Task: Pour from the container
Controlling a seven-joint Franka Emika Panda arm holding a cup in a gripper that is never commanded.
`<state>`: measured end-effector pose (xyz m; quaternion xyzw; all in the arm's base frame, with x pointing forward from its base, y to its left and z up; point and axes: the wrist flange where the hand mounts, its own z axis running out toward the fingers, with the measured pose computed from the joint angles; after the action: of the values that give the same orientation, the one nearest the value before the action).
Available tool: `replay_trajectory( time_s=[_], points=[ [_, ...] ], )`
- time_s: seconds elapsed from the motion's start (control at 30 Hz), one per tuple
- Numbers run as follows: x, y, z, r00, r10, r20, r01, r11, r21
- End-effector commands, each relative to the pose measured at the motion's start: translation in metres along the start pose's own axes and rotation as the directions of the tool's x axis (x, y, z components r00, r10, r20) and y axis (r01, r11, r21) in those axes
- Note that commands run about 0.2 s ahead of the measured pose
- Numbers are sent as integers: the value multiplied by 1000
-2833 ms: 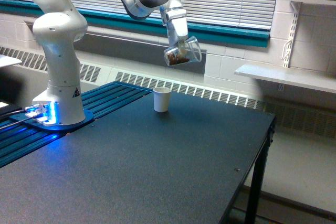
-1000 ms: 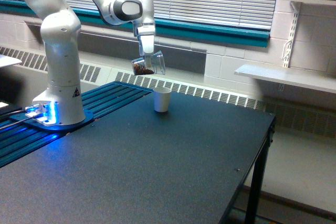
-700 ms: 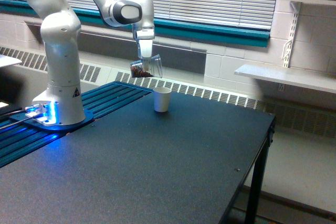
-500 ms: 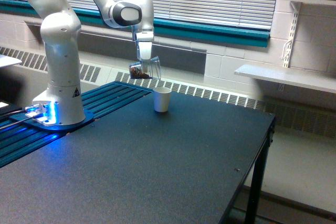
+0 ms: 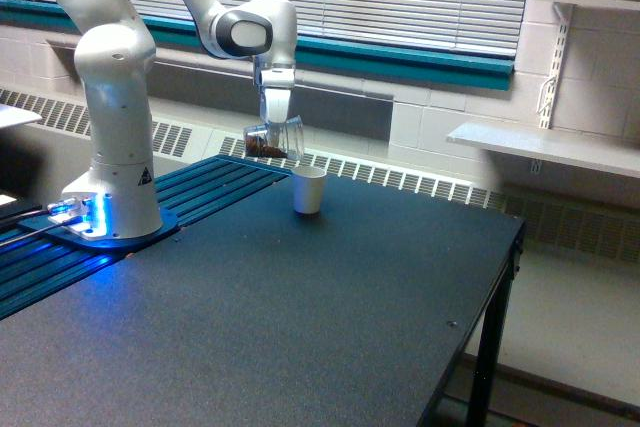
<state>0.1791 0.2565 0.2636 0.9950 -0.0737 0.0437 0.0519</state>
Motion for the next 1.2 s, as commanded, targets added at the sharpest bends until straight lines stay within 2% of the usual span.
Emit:
replay_trajectory(
  time_s=[0.03, 0.8, 1.2],
  points=[
    [4, 13, 15, 998, -35, 43, 36, 999, -32],
    [35, -13, 25, 982, -146, 121, 155, 986, -67],
    [41, -27, 33, 971, -183, 152, 197, 977, -86]
  ],
)
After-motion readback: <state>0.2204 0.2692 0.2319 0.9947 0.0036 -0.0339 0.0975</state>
